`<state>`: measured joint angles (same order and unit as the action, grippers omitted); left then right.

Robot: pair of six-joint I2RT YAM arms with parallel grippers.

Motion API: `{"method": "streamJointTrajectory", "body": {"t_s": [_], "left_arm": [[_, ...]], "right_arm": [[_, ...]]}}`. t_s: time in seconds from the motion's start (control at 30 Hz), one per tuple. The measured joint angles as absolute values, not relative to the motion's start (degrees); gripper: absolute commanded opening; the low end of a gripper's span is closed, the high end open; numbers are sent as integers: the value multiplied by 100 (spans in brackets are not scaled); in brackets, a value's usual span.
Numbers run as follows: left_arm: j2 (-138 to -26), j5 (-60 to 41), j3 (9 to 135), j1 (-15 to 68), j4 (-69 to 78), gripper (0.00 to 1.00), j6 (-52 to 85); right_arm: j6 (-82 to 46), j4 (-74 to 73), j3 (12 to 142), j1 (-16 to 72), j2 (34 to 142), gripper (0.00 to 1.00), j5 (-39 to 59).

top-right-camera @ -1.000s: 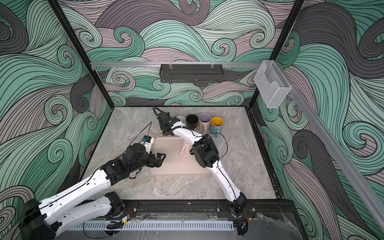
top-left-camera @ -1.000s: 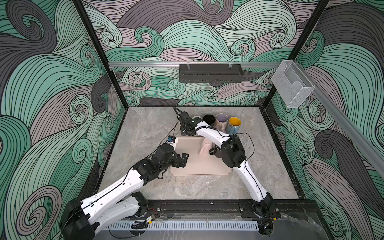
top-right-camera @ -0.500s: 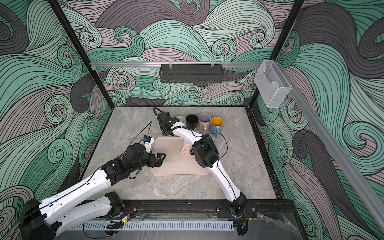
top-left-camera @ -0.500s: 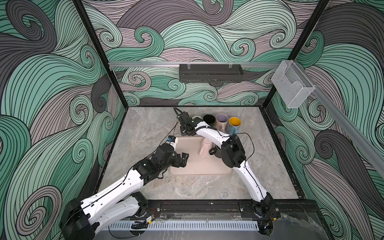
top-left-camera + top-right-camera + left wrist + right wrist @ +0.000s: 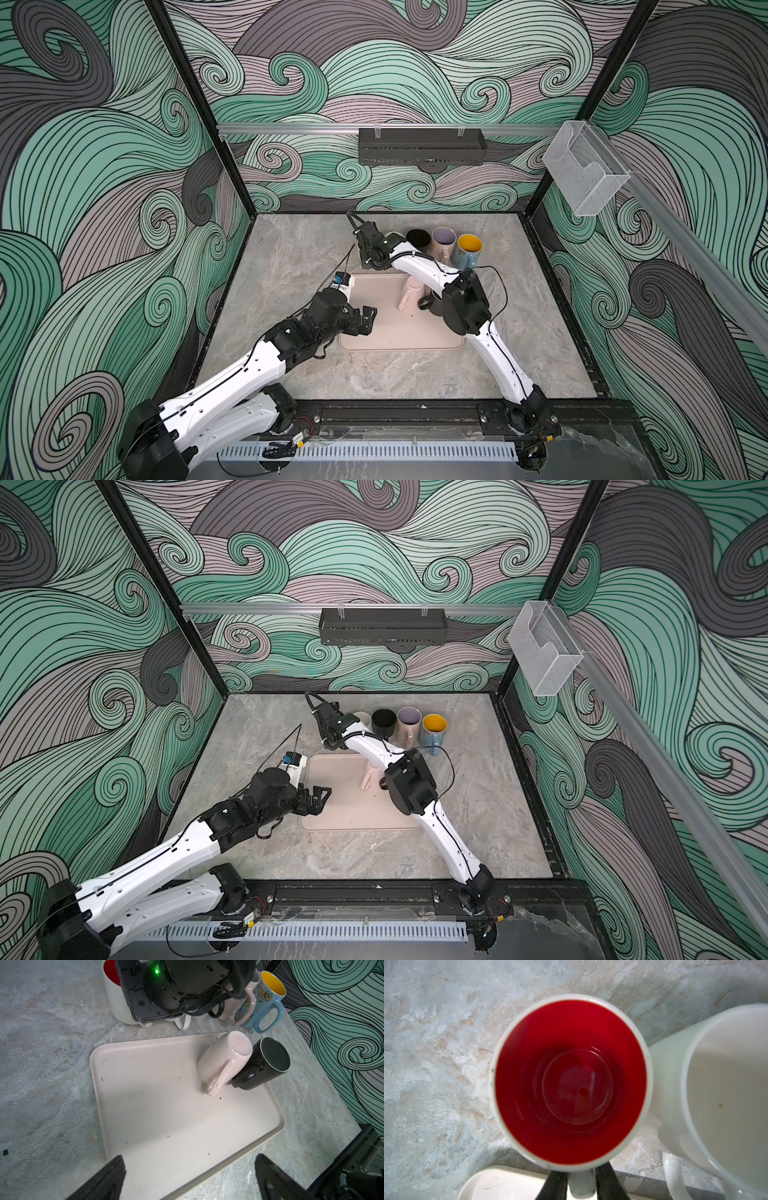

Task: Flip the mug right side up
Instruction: 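Lower the red-lined mug upright beside the white mug and open the right gripper, then raise the right gripper away while the left moves over the upside-down pink mug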

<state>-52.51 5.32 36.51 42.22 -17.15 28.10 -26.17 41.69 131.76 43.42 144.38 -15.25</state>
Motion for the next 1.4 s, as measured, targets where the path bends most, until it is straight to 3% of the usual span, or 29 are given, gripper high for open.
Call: {"method": "streamJointTrajectory", "body": {"t_s": [0.77, 0.97, 1.4], "left_arm": [[-5109, 532, 3533, 4222, -1721, 99, 2891], [-5118, 532, 3533, 4222, -1710, 99, 2884], [-5968, 416, 3538, 4333, -1271, 94, 2443]], "right_arm": [[-2639, 4075, 12838, 4407, 14239, 31, -1518], [-2534, 3826, 11937, 4407, 13290, 33, -1435], [-2064, 2303, 8676, 4394, 9942, 39, -1160]]}}
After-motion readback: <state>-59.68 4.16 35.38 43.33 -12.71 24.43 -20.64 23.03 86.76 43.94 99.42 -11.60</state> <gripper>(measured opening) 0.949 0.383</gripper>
